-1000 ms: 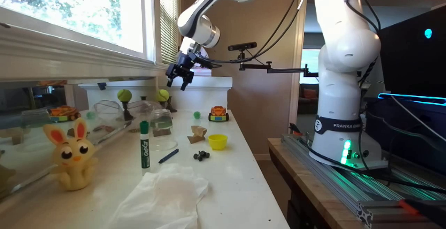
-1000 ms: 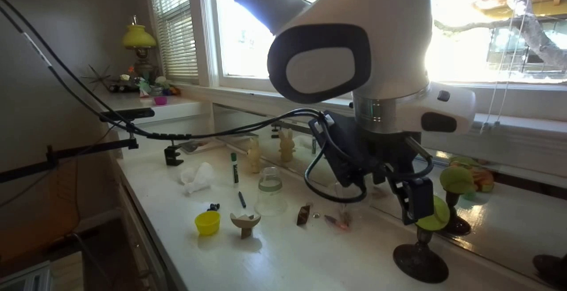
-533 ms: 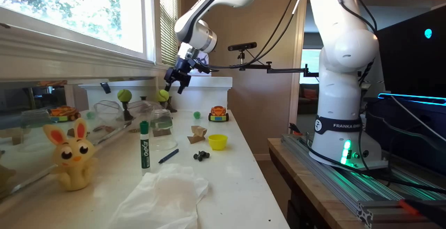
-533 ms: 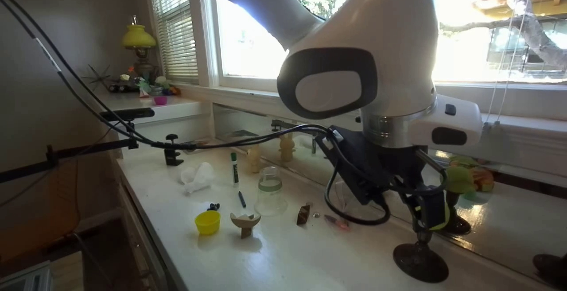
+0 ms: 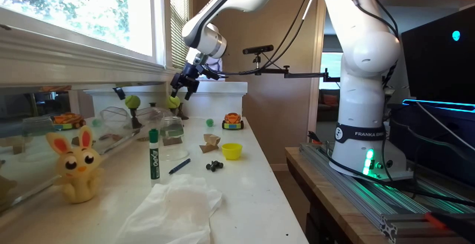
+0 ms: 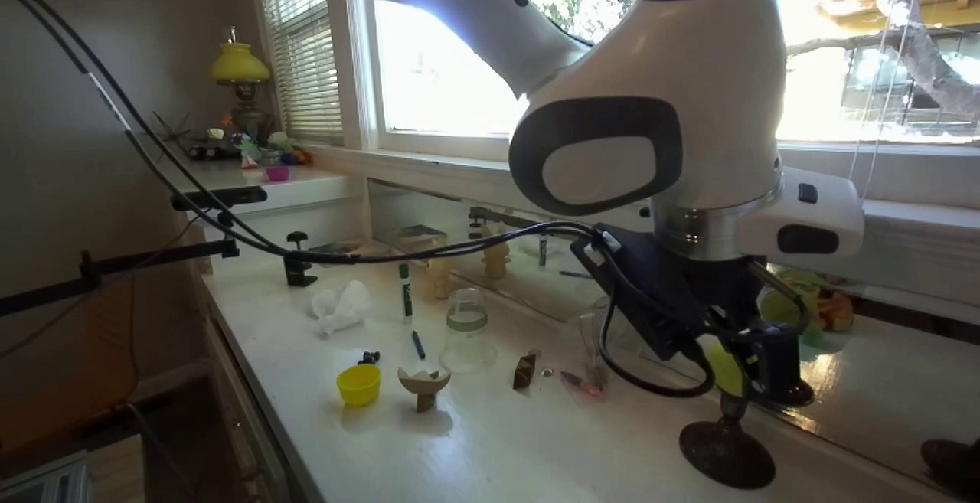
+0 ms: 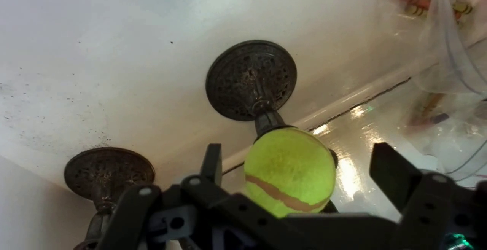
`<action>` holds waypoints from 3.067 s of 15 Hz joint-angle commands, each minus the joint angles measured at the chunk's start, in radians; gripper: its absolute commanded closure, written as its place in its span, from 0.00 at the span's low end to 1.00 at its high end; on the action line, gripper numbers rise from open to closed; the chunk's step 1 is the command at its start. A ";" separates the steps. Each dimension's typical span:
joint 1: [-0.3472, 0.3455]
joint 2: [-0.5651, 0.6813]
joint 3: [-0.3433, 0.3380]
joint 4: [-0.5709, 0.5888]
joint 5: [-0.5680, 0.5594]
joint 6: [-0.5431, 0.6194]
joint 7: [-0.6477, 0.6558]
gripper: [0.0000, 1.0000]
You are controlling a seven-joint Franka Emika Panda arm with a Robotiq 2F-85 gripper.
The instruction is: Put the tennis ball on top of the clear cup
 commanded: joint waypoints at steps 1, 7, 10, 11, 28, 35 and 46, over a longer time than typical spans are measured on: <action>-0.034 0.047 0.039 0.058 0.038 -0.010 -0.042 0.00; -0.054 0.087 0.061 0.092 0.024 -0.014 -0.031 0.00; -0.063 0.097 0.067 0.104 0.022 -0.013 -0.029 0.27; -0.066 0.100 0.068 0.107 0.021 -0.013 -0.029 0.31; -0.077 0.087 0.079 0.108 0.011 -0.006 -0.030 0.62; -0.046 -0.019 0.050 0.040 -0.039 -0.042 0.009 0.62; 0.054 -0.251 -0.064 -0.054 -0.211 -0.484 0.032 0.62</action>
